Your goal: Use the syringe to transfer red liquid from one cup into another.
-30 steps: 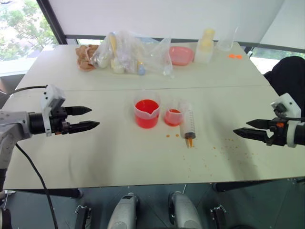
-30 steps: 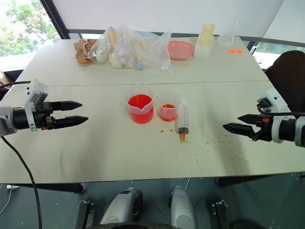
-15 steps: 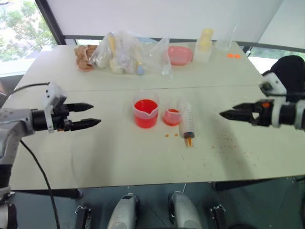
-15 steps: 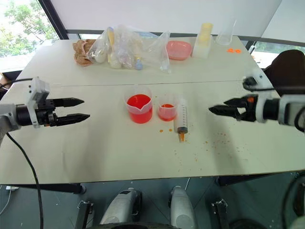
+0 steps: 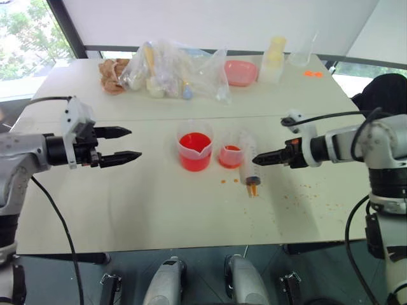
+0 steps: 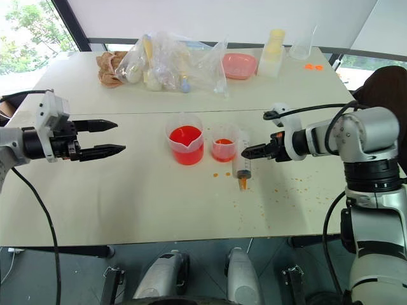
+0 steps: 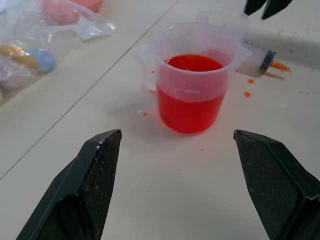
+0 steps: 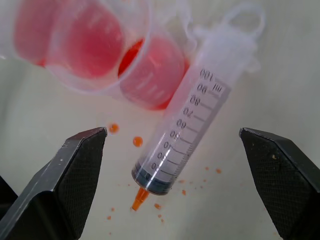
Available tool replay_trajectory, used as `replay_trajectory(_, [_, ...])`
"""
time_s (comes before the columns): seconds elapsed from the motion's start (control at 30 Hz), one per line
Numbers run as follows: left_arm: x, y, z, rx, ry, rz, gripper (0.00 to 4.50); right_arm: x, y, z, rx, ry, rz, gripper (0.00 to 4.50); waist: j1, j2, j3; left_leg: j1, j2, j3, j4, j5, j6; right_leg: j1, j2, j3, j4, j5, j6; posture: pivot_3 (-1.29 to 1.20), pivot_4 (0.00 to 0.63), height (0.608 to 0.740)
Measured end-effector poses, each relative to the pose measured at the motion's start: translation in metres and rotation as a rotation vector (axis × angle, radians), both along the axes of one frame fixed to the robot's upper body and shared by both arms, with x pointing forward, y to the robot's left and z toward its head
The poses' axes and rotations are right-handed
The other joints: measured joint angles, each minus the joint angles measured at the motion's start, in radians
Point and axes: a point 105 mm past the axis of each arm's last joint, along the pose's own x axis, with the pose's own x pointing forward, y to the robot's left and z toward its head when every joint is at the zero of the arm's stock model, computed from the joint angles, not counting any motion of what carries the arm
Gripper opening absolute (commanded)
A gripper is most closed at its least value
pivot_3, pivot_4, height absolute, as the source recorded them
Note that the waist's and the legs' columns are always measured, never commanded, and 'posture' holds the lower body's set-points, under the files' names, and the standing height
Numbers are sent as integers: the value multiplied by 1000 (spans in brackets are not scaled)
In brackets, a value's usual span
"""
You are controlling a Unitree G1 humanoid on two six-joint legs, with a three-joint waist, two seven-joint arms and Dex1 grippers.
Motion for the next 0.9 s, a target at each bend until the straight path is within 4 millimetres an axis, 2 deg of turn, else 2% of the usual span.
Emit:
replay_trajectory(0.3, [1,-3,-2,-2,-5,30,3763,19,-4,-22,-21,14,-69,4445,1,0,0,0,-1,0,0,0,0,0,1,0,1,0,0,0,150,740])
replay_trajectory(0.6, [4,-9,-5,-10,-10,36,3763,30,7,-34,-49,-2,-38,4445,0,0,0,1,-1,0,1,0,0,0,1,0,2,0,0,0,150,740])
replay_trajectory(0.9, [7,-9,-8,13,-16,60,3763,55,4,-37,-132,-85,-49,4445,-2,-1,-1,2,-1,0,3,0,0,1,1,0,5,0,0,0,150,740])
